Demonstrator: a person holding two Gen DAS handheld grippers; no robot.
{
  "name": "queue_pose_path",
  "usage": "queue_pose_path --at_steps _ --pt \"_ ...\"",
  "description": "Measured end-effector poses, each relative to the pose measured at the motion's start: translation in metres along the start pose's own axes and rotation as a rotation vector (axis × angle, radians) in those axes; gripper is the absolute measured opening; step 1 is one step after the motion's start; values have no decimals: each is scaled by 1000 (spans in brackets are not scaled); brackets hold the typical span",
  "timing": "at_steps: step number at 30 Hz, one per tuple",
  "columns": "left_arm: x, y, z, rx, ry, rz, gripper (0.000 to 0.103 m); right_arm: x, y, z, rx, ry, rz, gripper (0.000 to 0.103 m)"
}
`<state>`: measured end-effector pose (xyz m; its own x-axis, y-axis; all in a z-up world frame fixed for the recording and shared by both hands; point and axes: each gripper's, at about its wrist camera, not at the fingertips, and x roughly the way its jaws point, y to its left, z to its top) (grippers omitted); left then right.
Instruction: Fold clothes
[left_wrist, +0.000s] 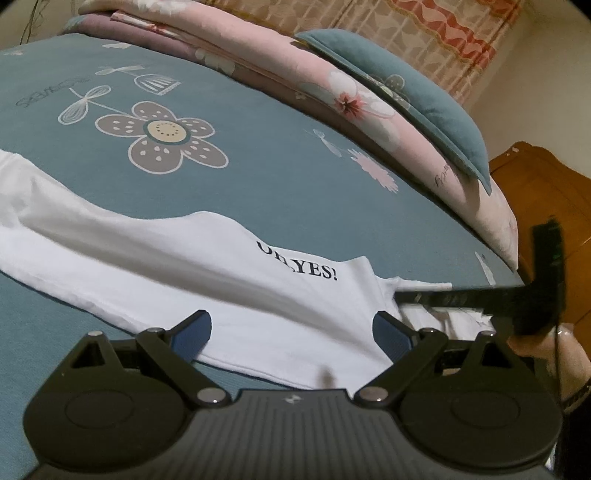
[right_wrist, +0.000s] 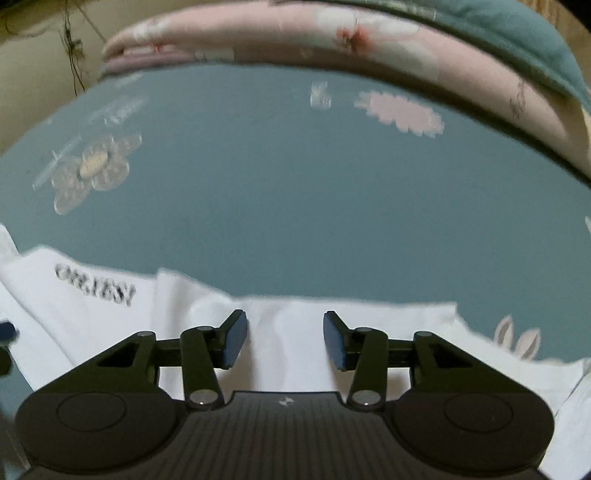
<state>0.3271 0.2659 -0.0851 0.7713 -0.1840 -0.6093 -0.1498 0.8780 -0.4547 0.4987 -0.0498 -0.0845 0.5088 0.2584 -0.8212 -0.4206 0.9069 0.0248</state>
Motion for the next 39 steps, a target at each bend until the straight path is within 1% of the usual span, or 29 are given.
queue_pose_path --at_steps 2,3,6,8,10,12,15,16,20,22,25,27,30,31,33,35,39 --pt "1 0 0 -2 3 3 94 4 2 -4 -37 17 -16 58" --pt "1 1 0 -5 2 4 94 3 1 -4 -36 27 -15 58" --pt "0 2 0 -7 0 2 94 -10 -8 -1 23 -12 16 58" --pt "-1 1 0 -6 -3 -1 94 -15 -10 3 52 -53 29 58" --pt "-1 0 0 -2 -2 -2 94 -15 -10 8 72 -79 34 60" --pt "0 -1 0 1 1 1 94 -7 -5 10 64 -60 26 60" --pt "0 0 0 -5 1 0 94 4 2 6 17 -3 -22 61" --pt "1 1 0 -8 1 -1 94 7 2 4 18 0 -26 61" --pt "0 0 0 -5 0 1 94 14 -1 4 44 -9 -32 64" --pt "0 -1 0 -2 1 0 94 17 -2 10 48 -21 -40 74" --pt "1 -1 0 -1 3 4 94 20 -16 17 119 -45 -62 74" --pt "0 0 0 -2 2 5 94 15 -22 19 166 -62 -36 74" --pt "-1 1 1 -3 -2 14 94 -1 -18 18 161 -99 21 74" --pt "-1 1 1 -2 -3 19 94 -8 -13 18 141 -107 36 73" --pt "-3 -1 2 23 -8 58 94 -21 -1 18 94 -121 66 71" --pt "-3 -5 1 52 -14 95 94 -34 12 15 39 -109 102 71" --pt "4 -11 -2 69 8 75 94 -65 29 0 -32 -91 117 71"
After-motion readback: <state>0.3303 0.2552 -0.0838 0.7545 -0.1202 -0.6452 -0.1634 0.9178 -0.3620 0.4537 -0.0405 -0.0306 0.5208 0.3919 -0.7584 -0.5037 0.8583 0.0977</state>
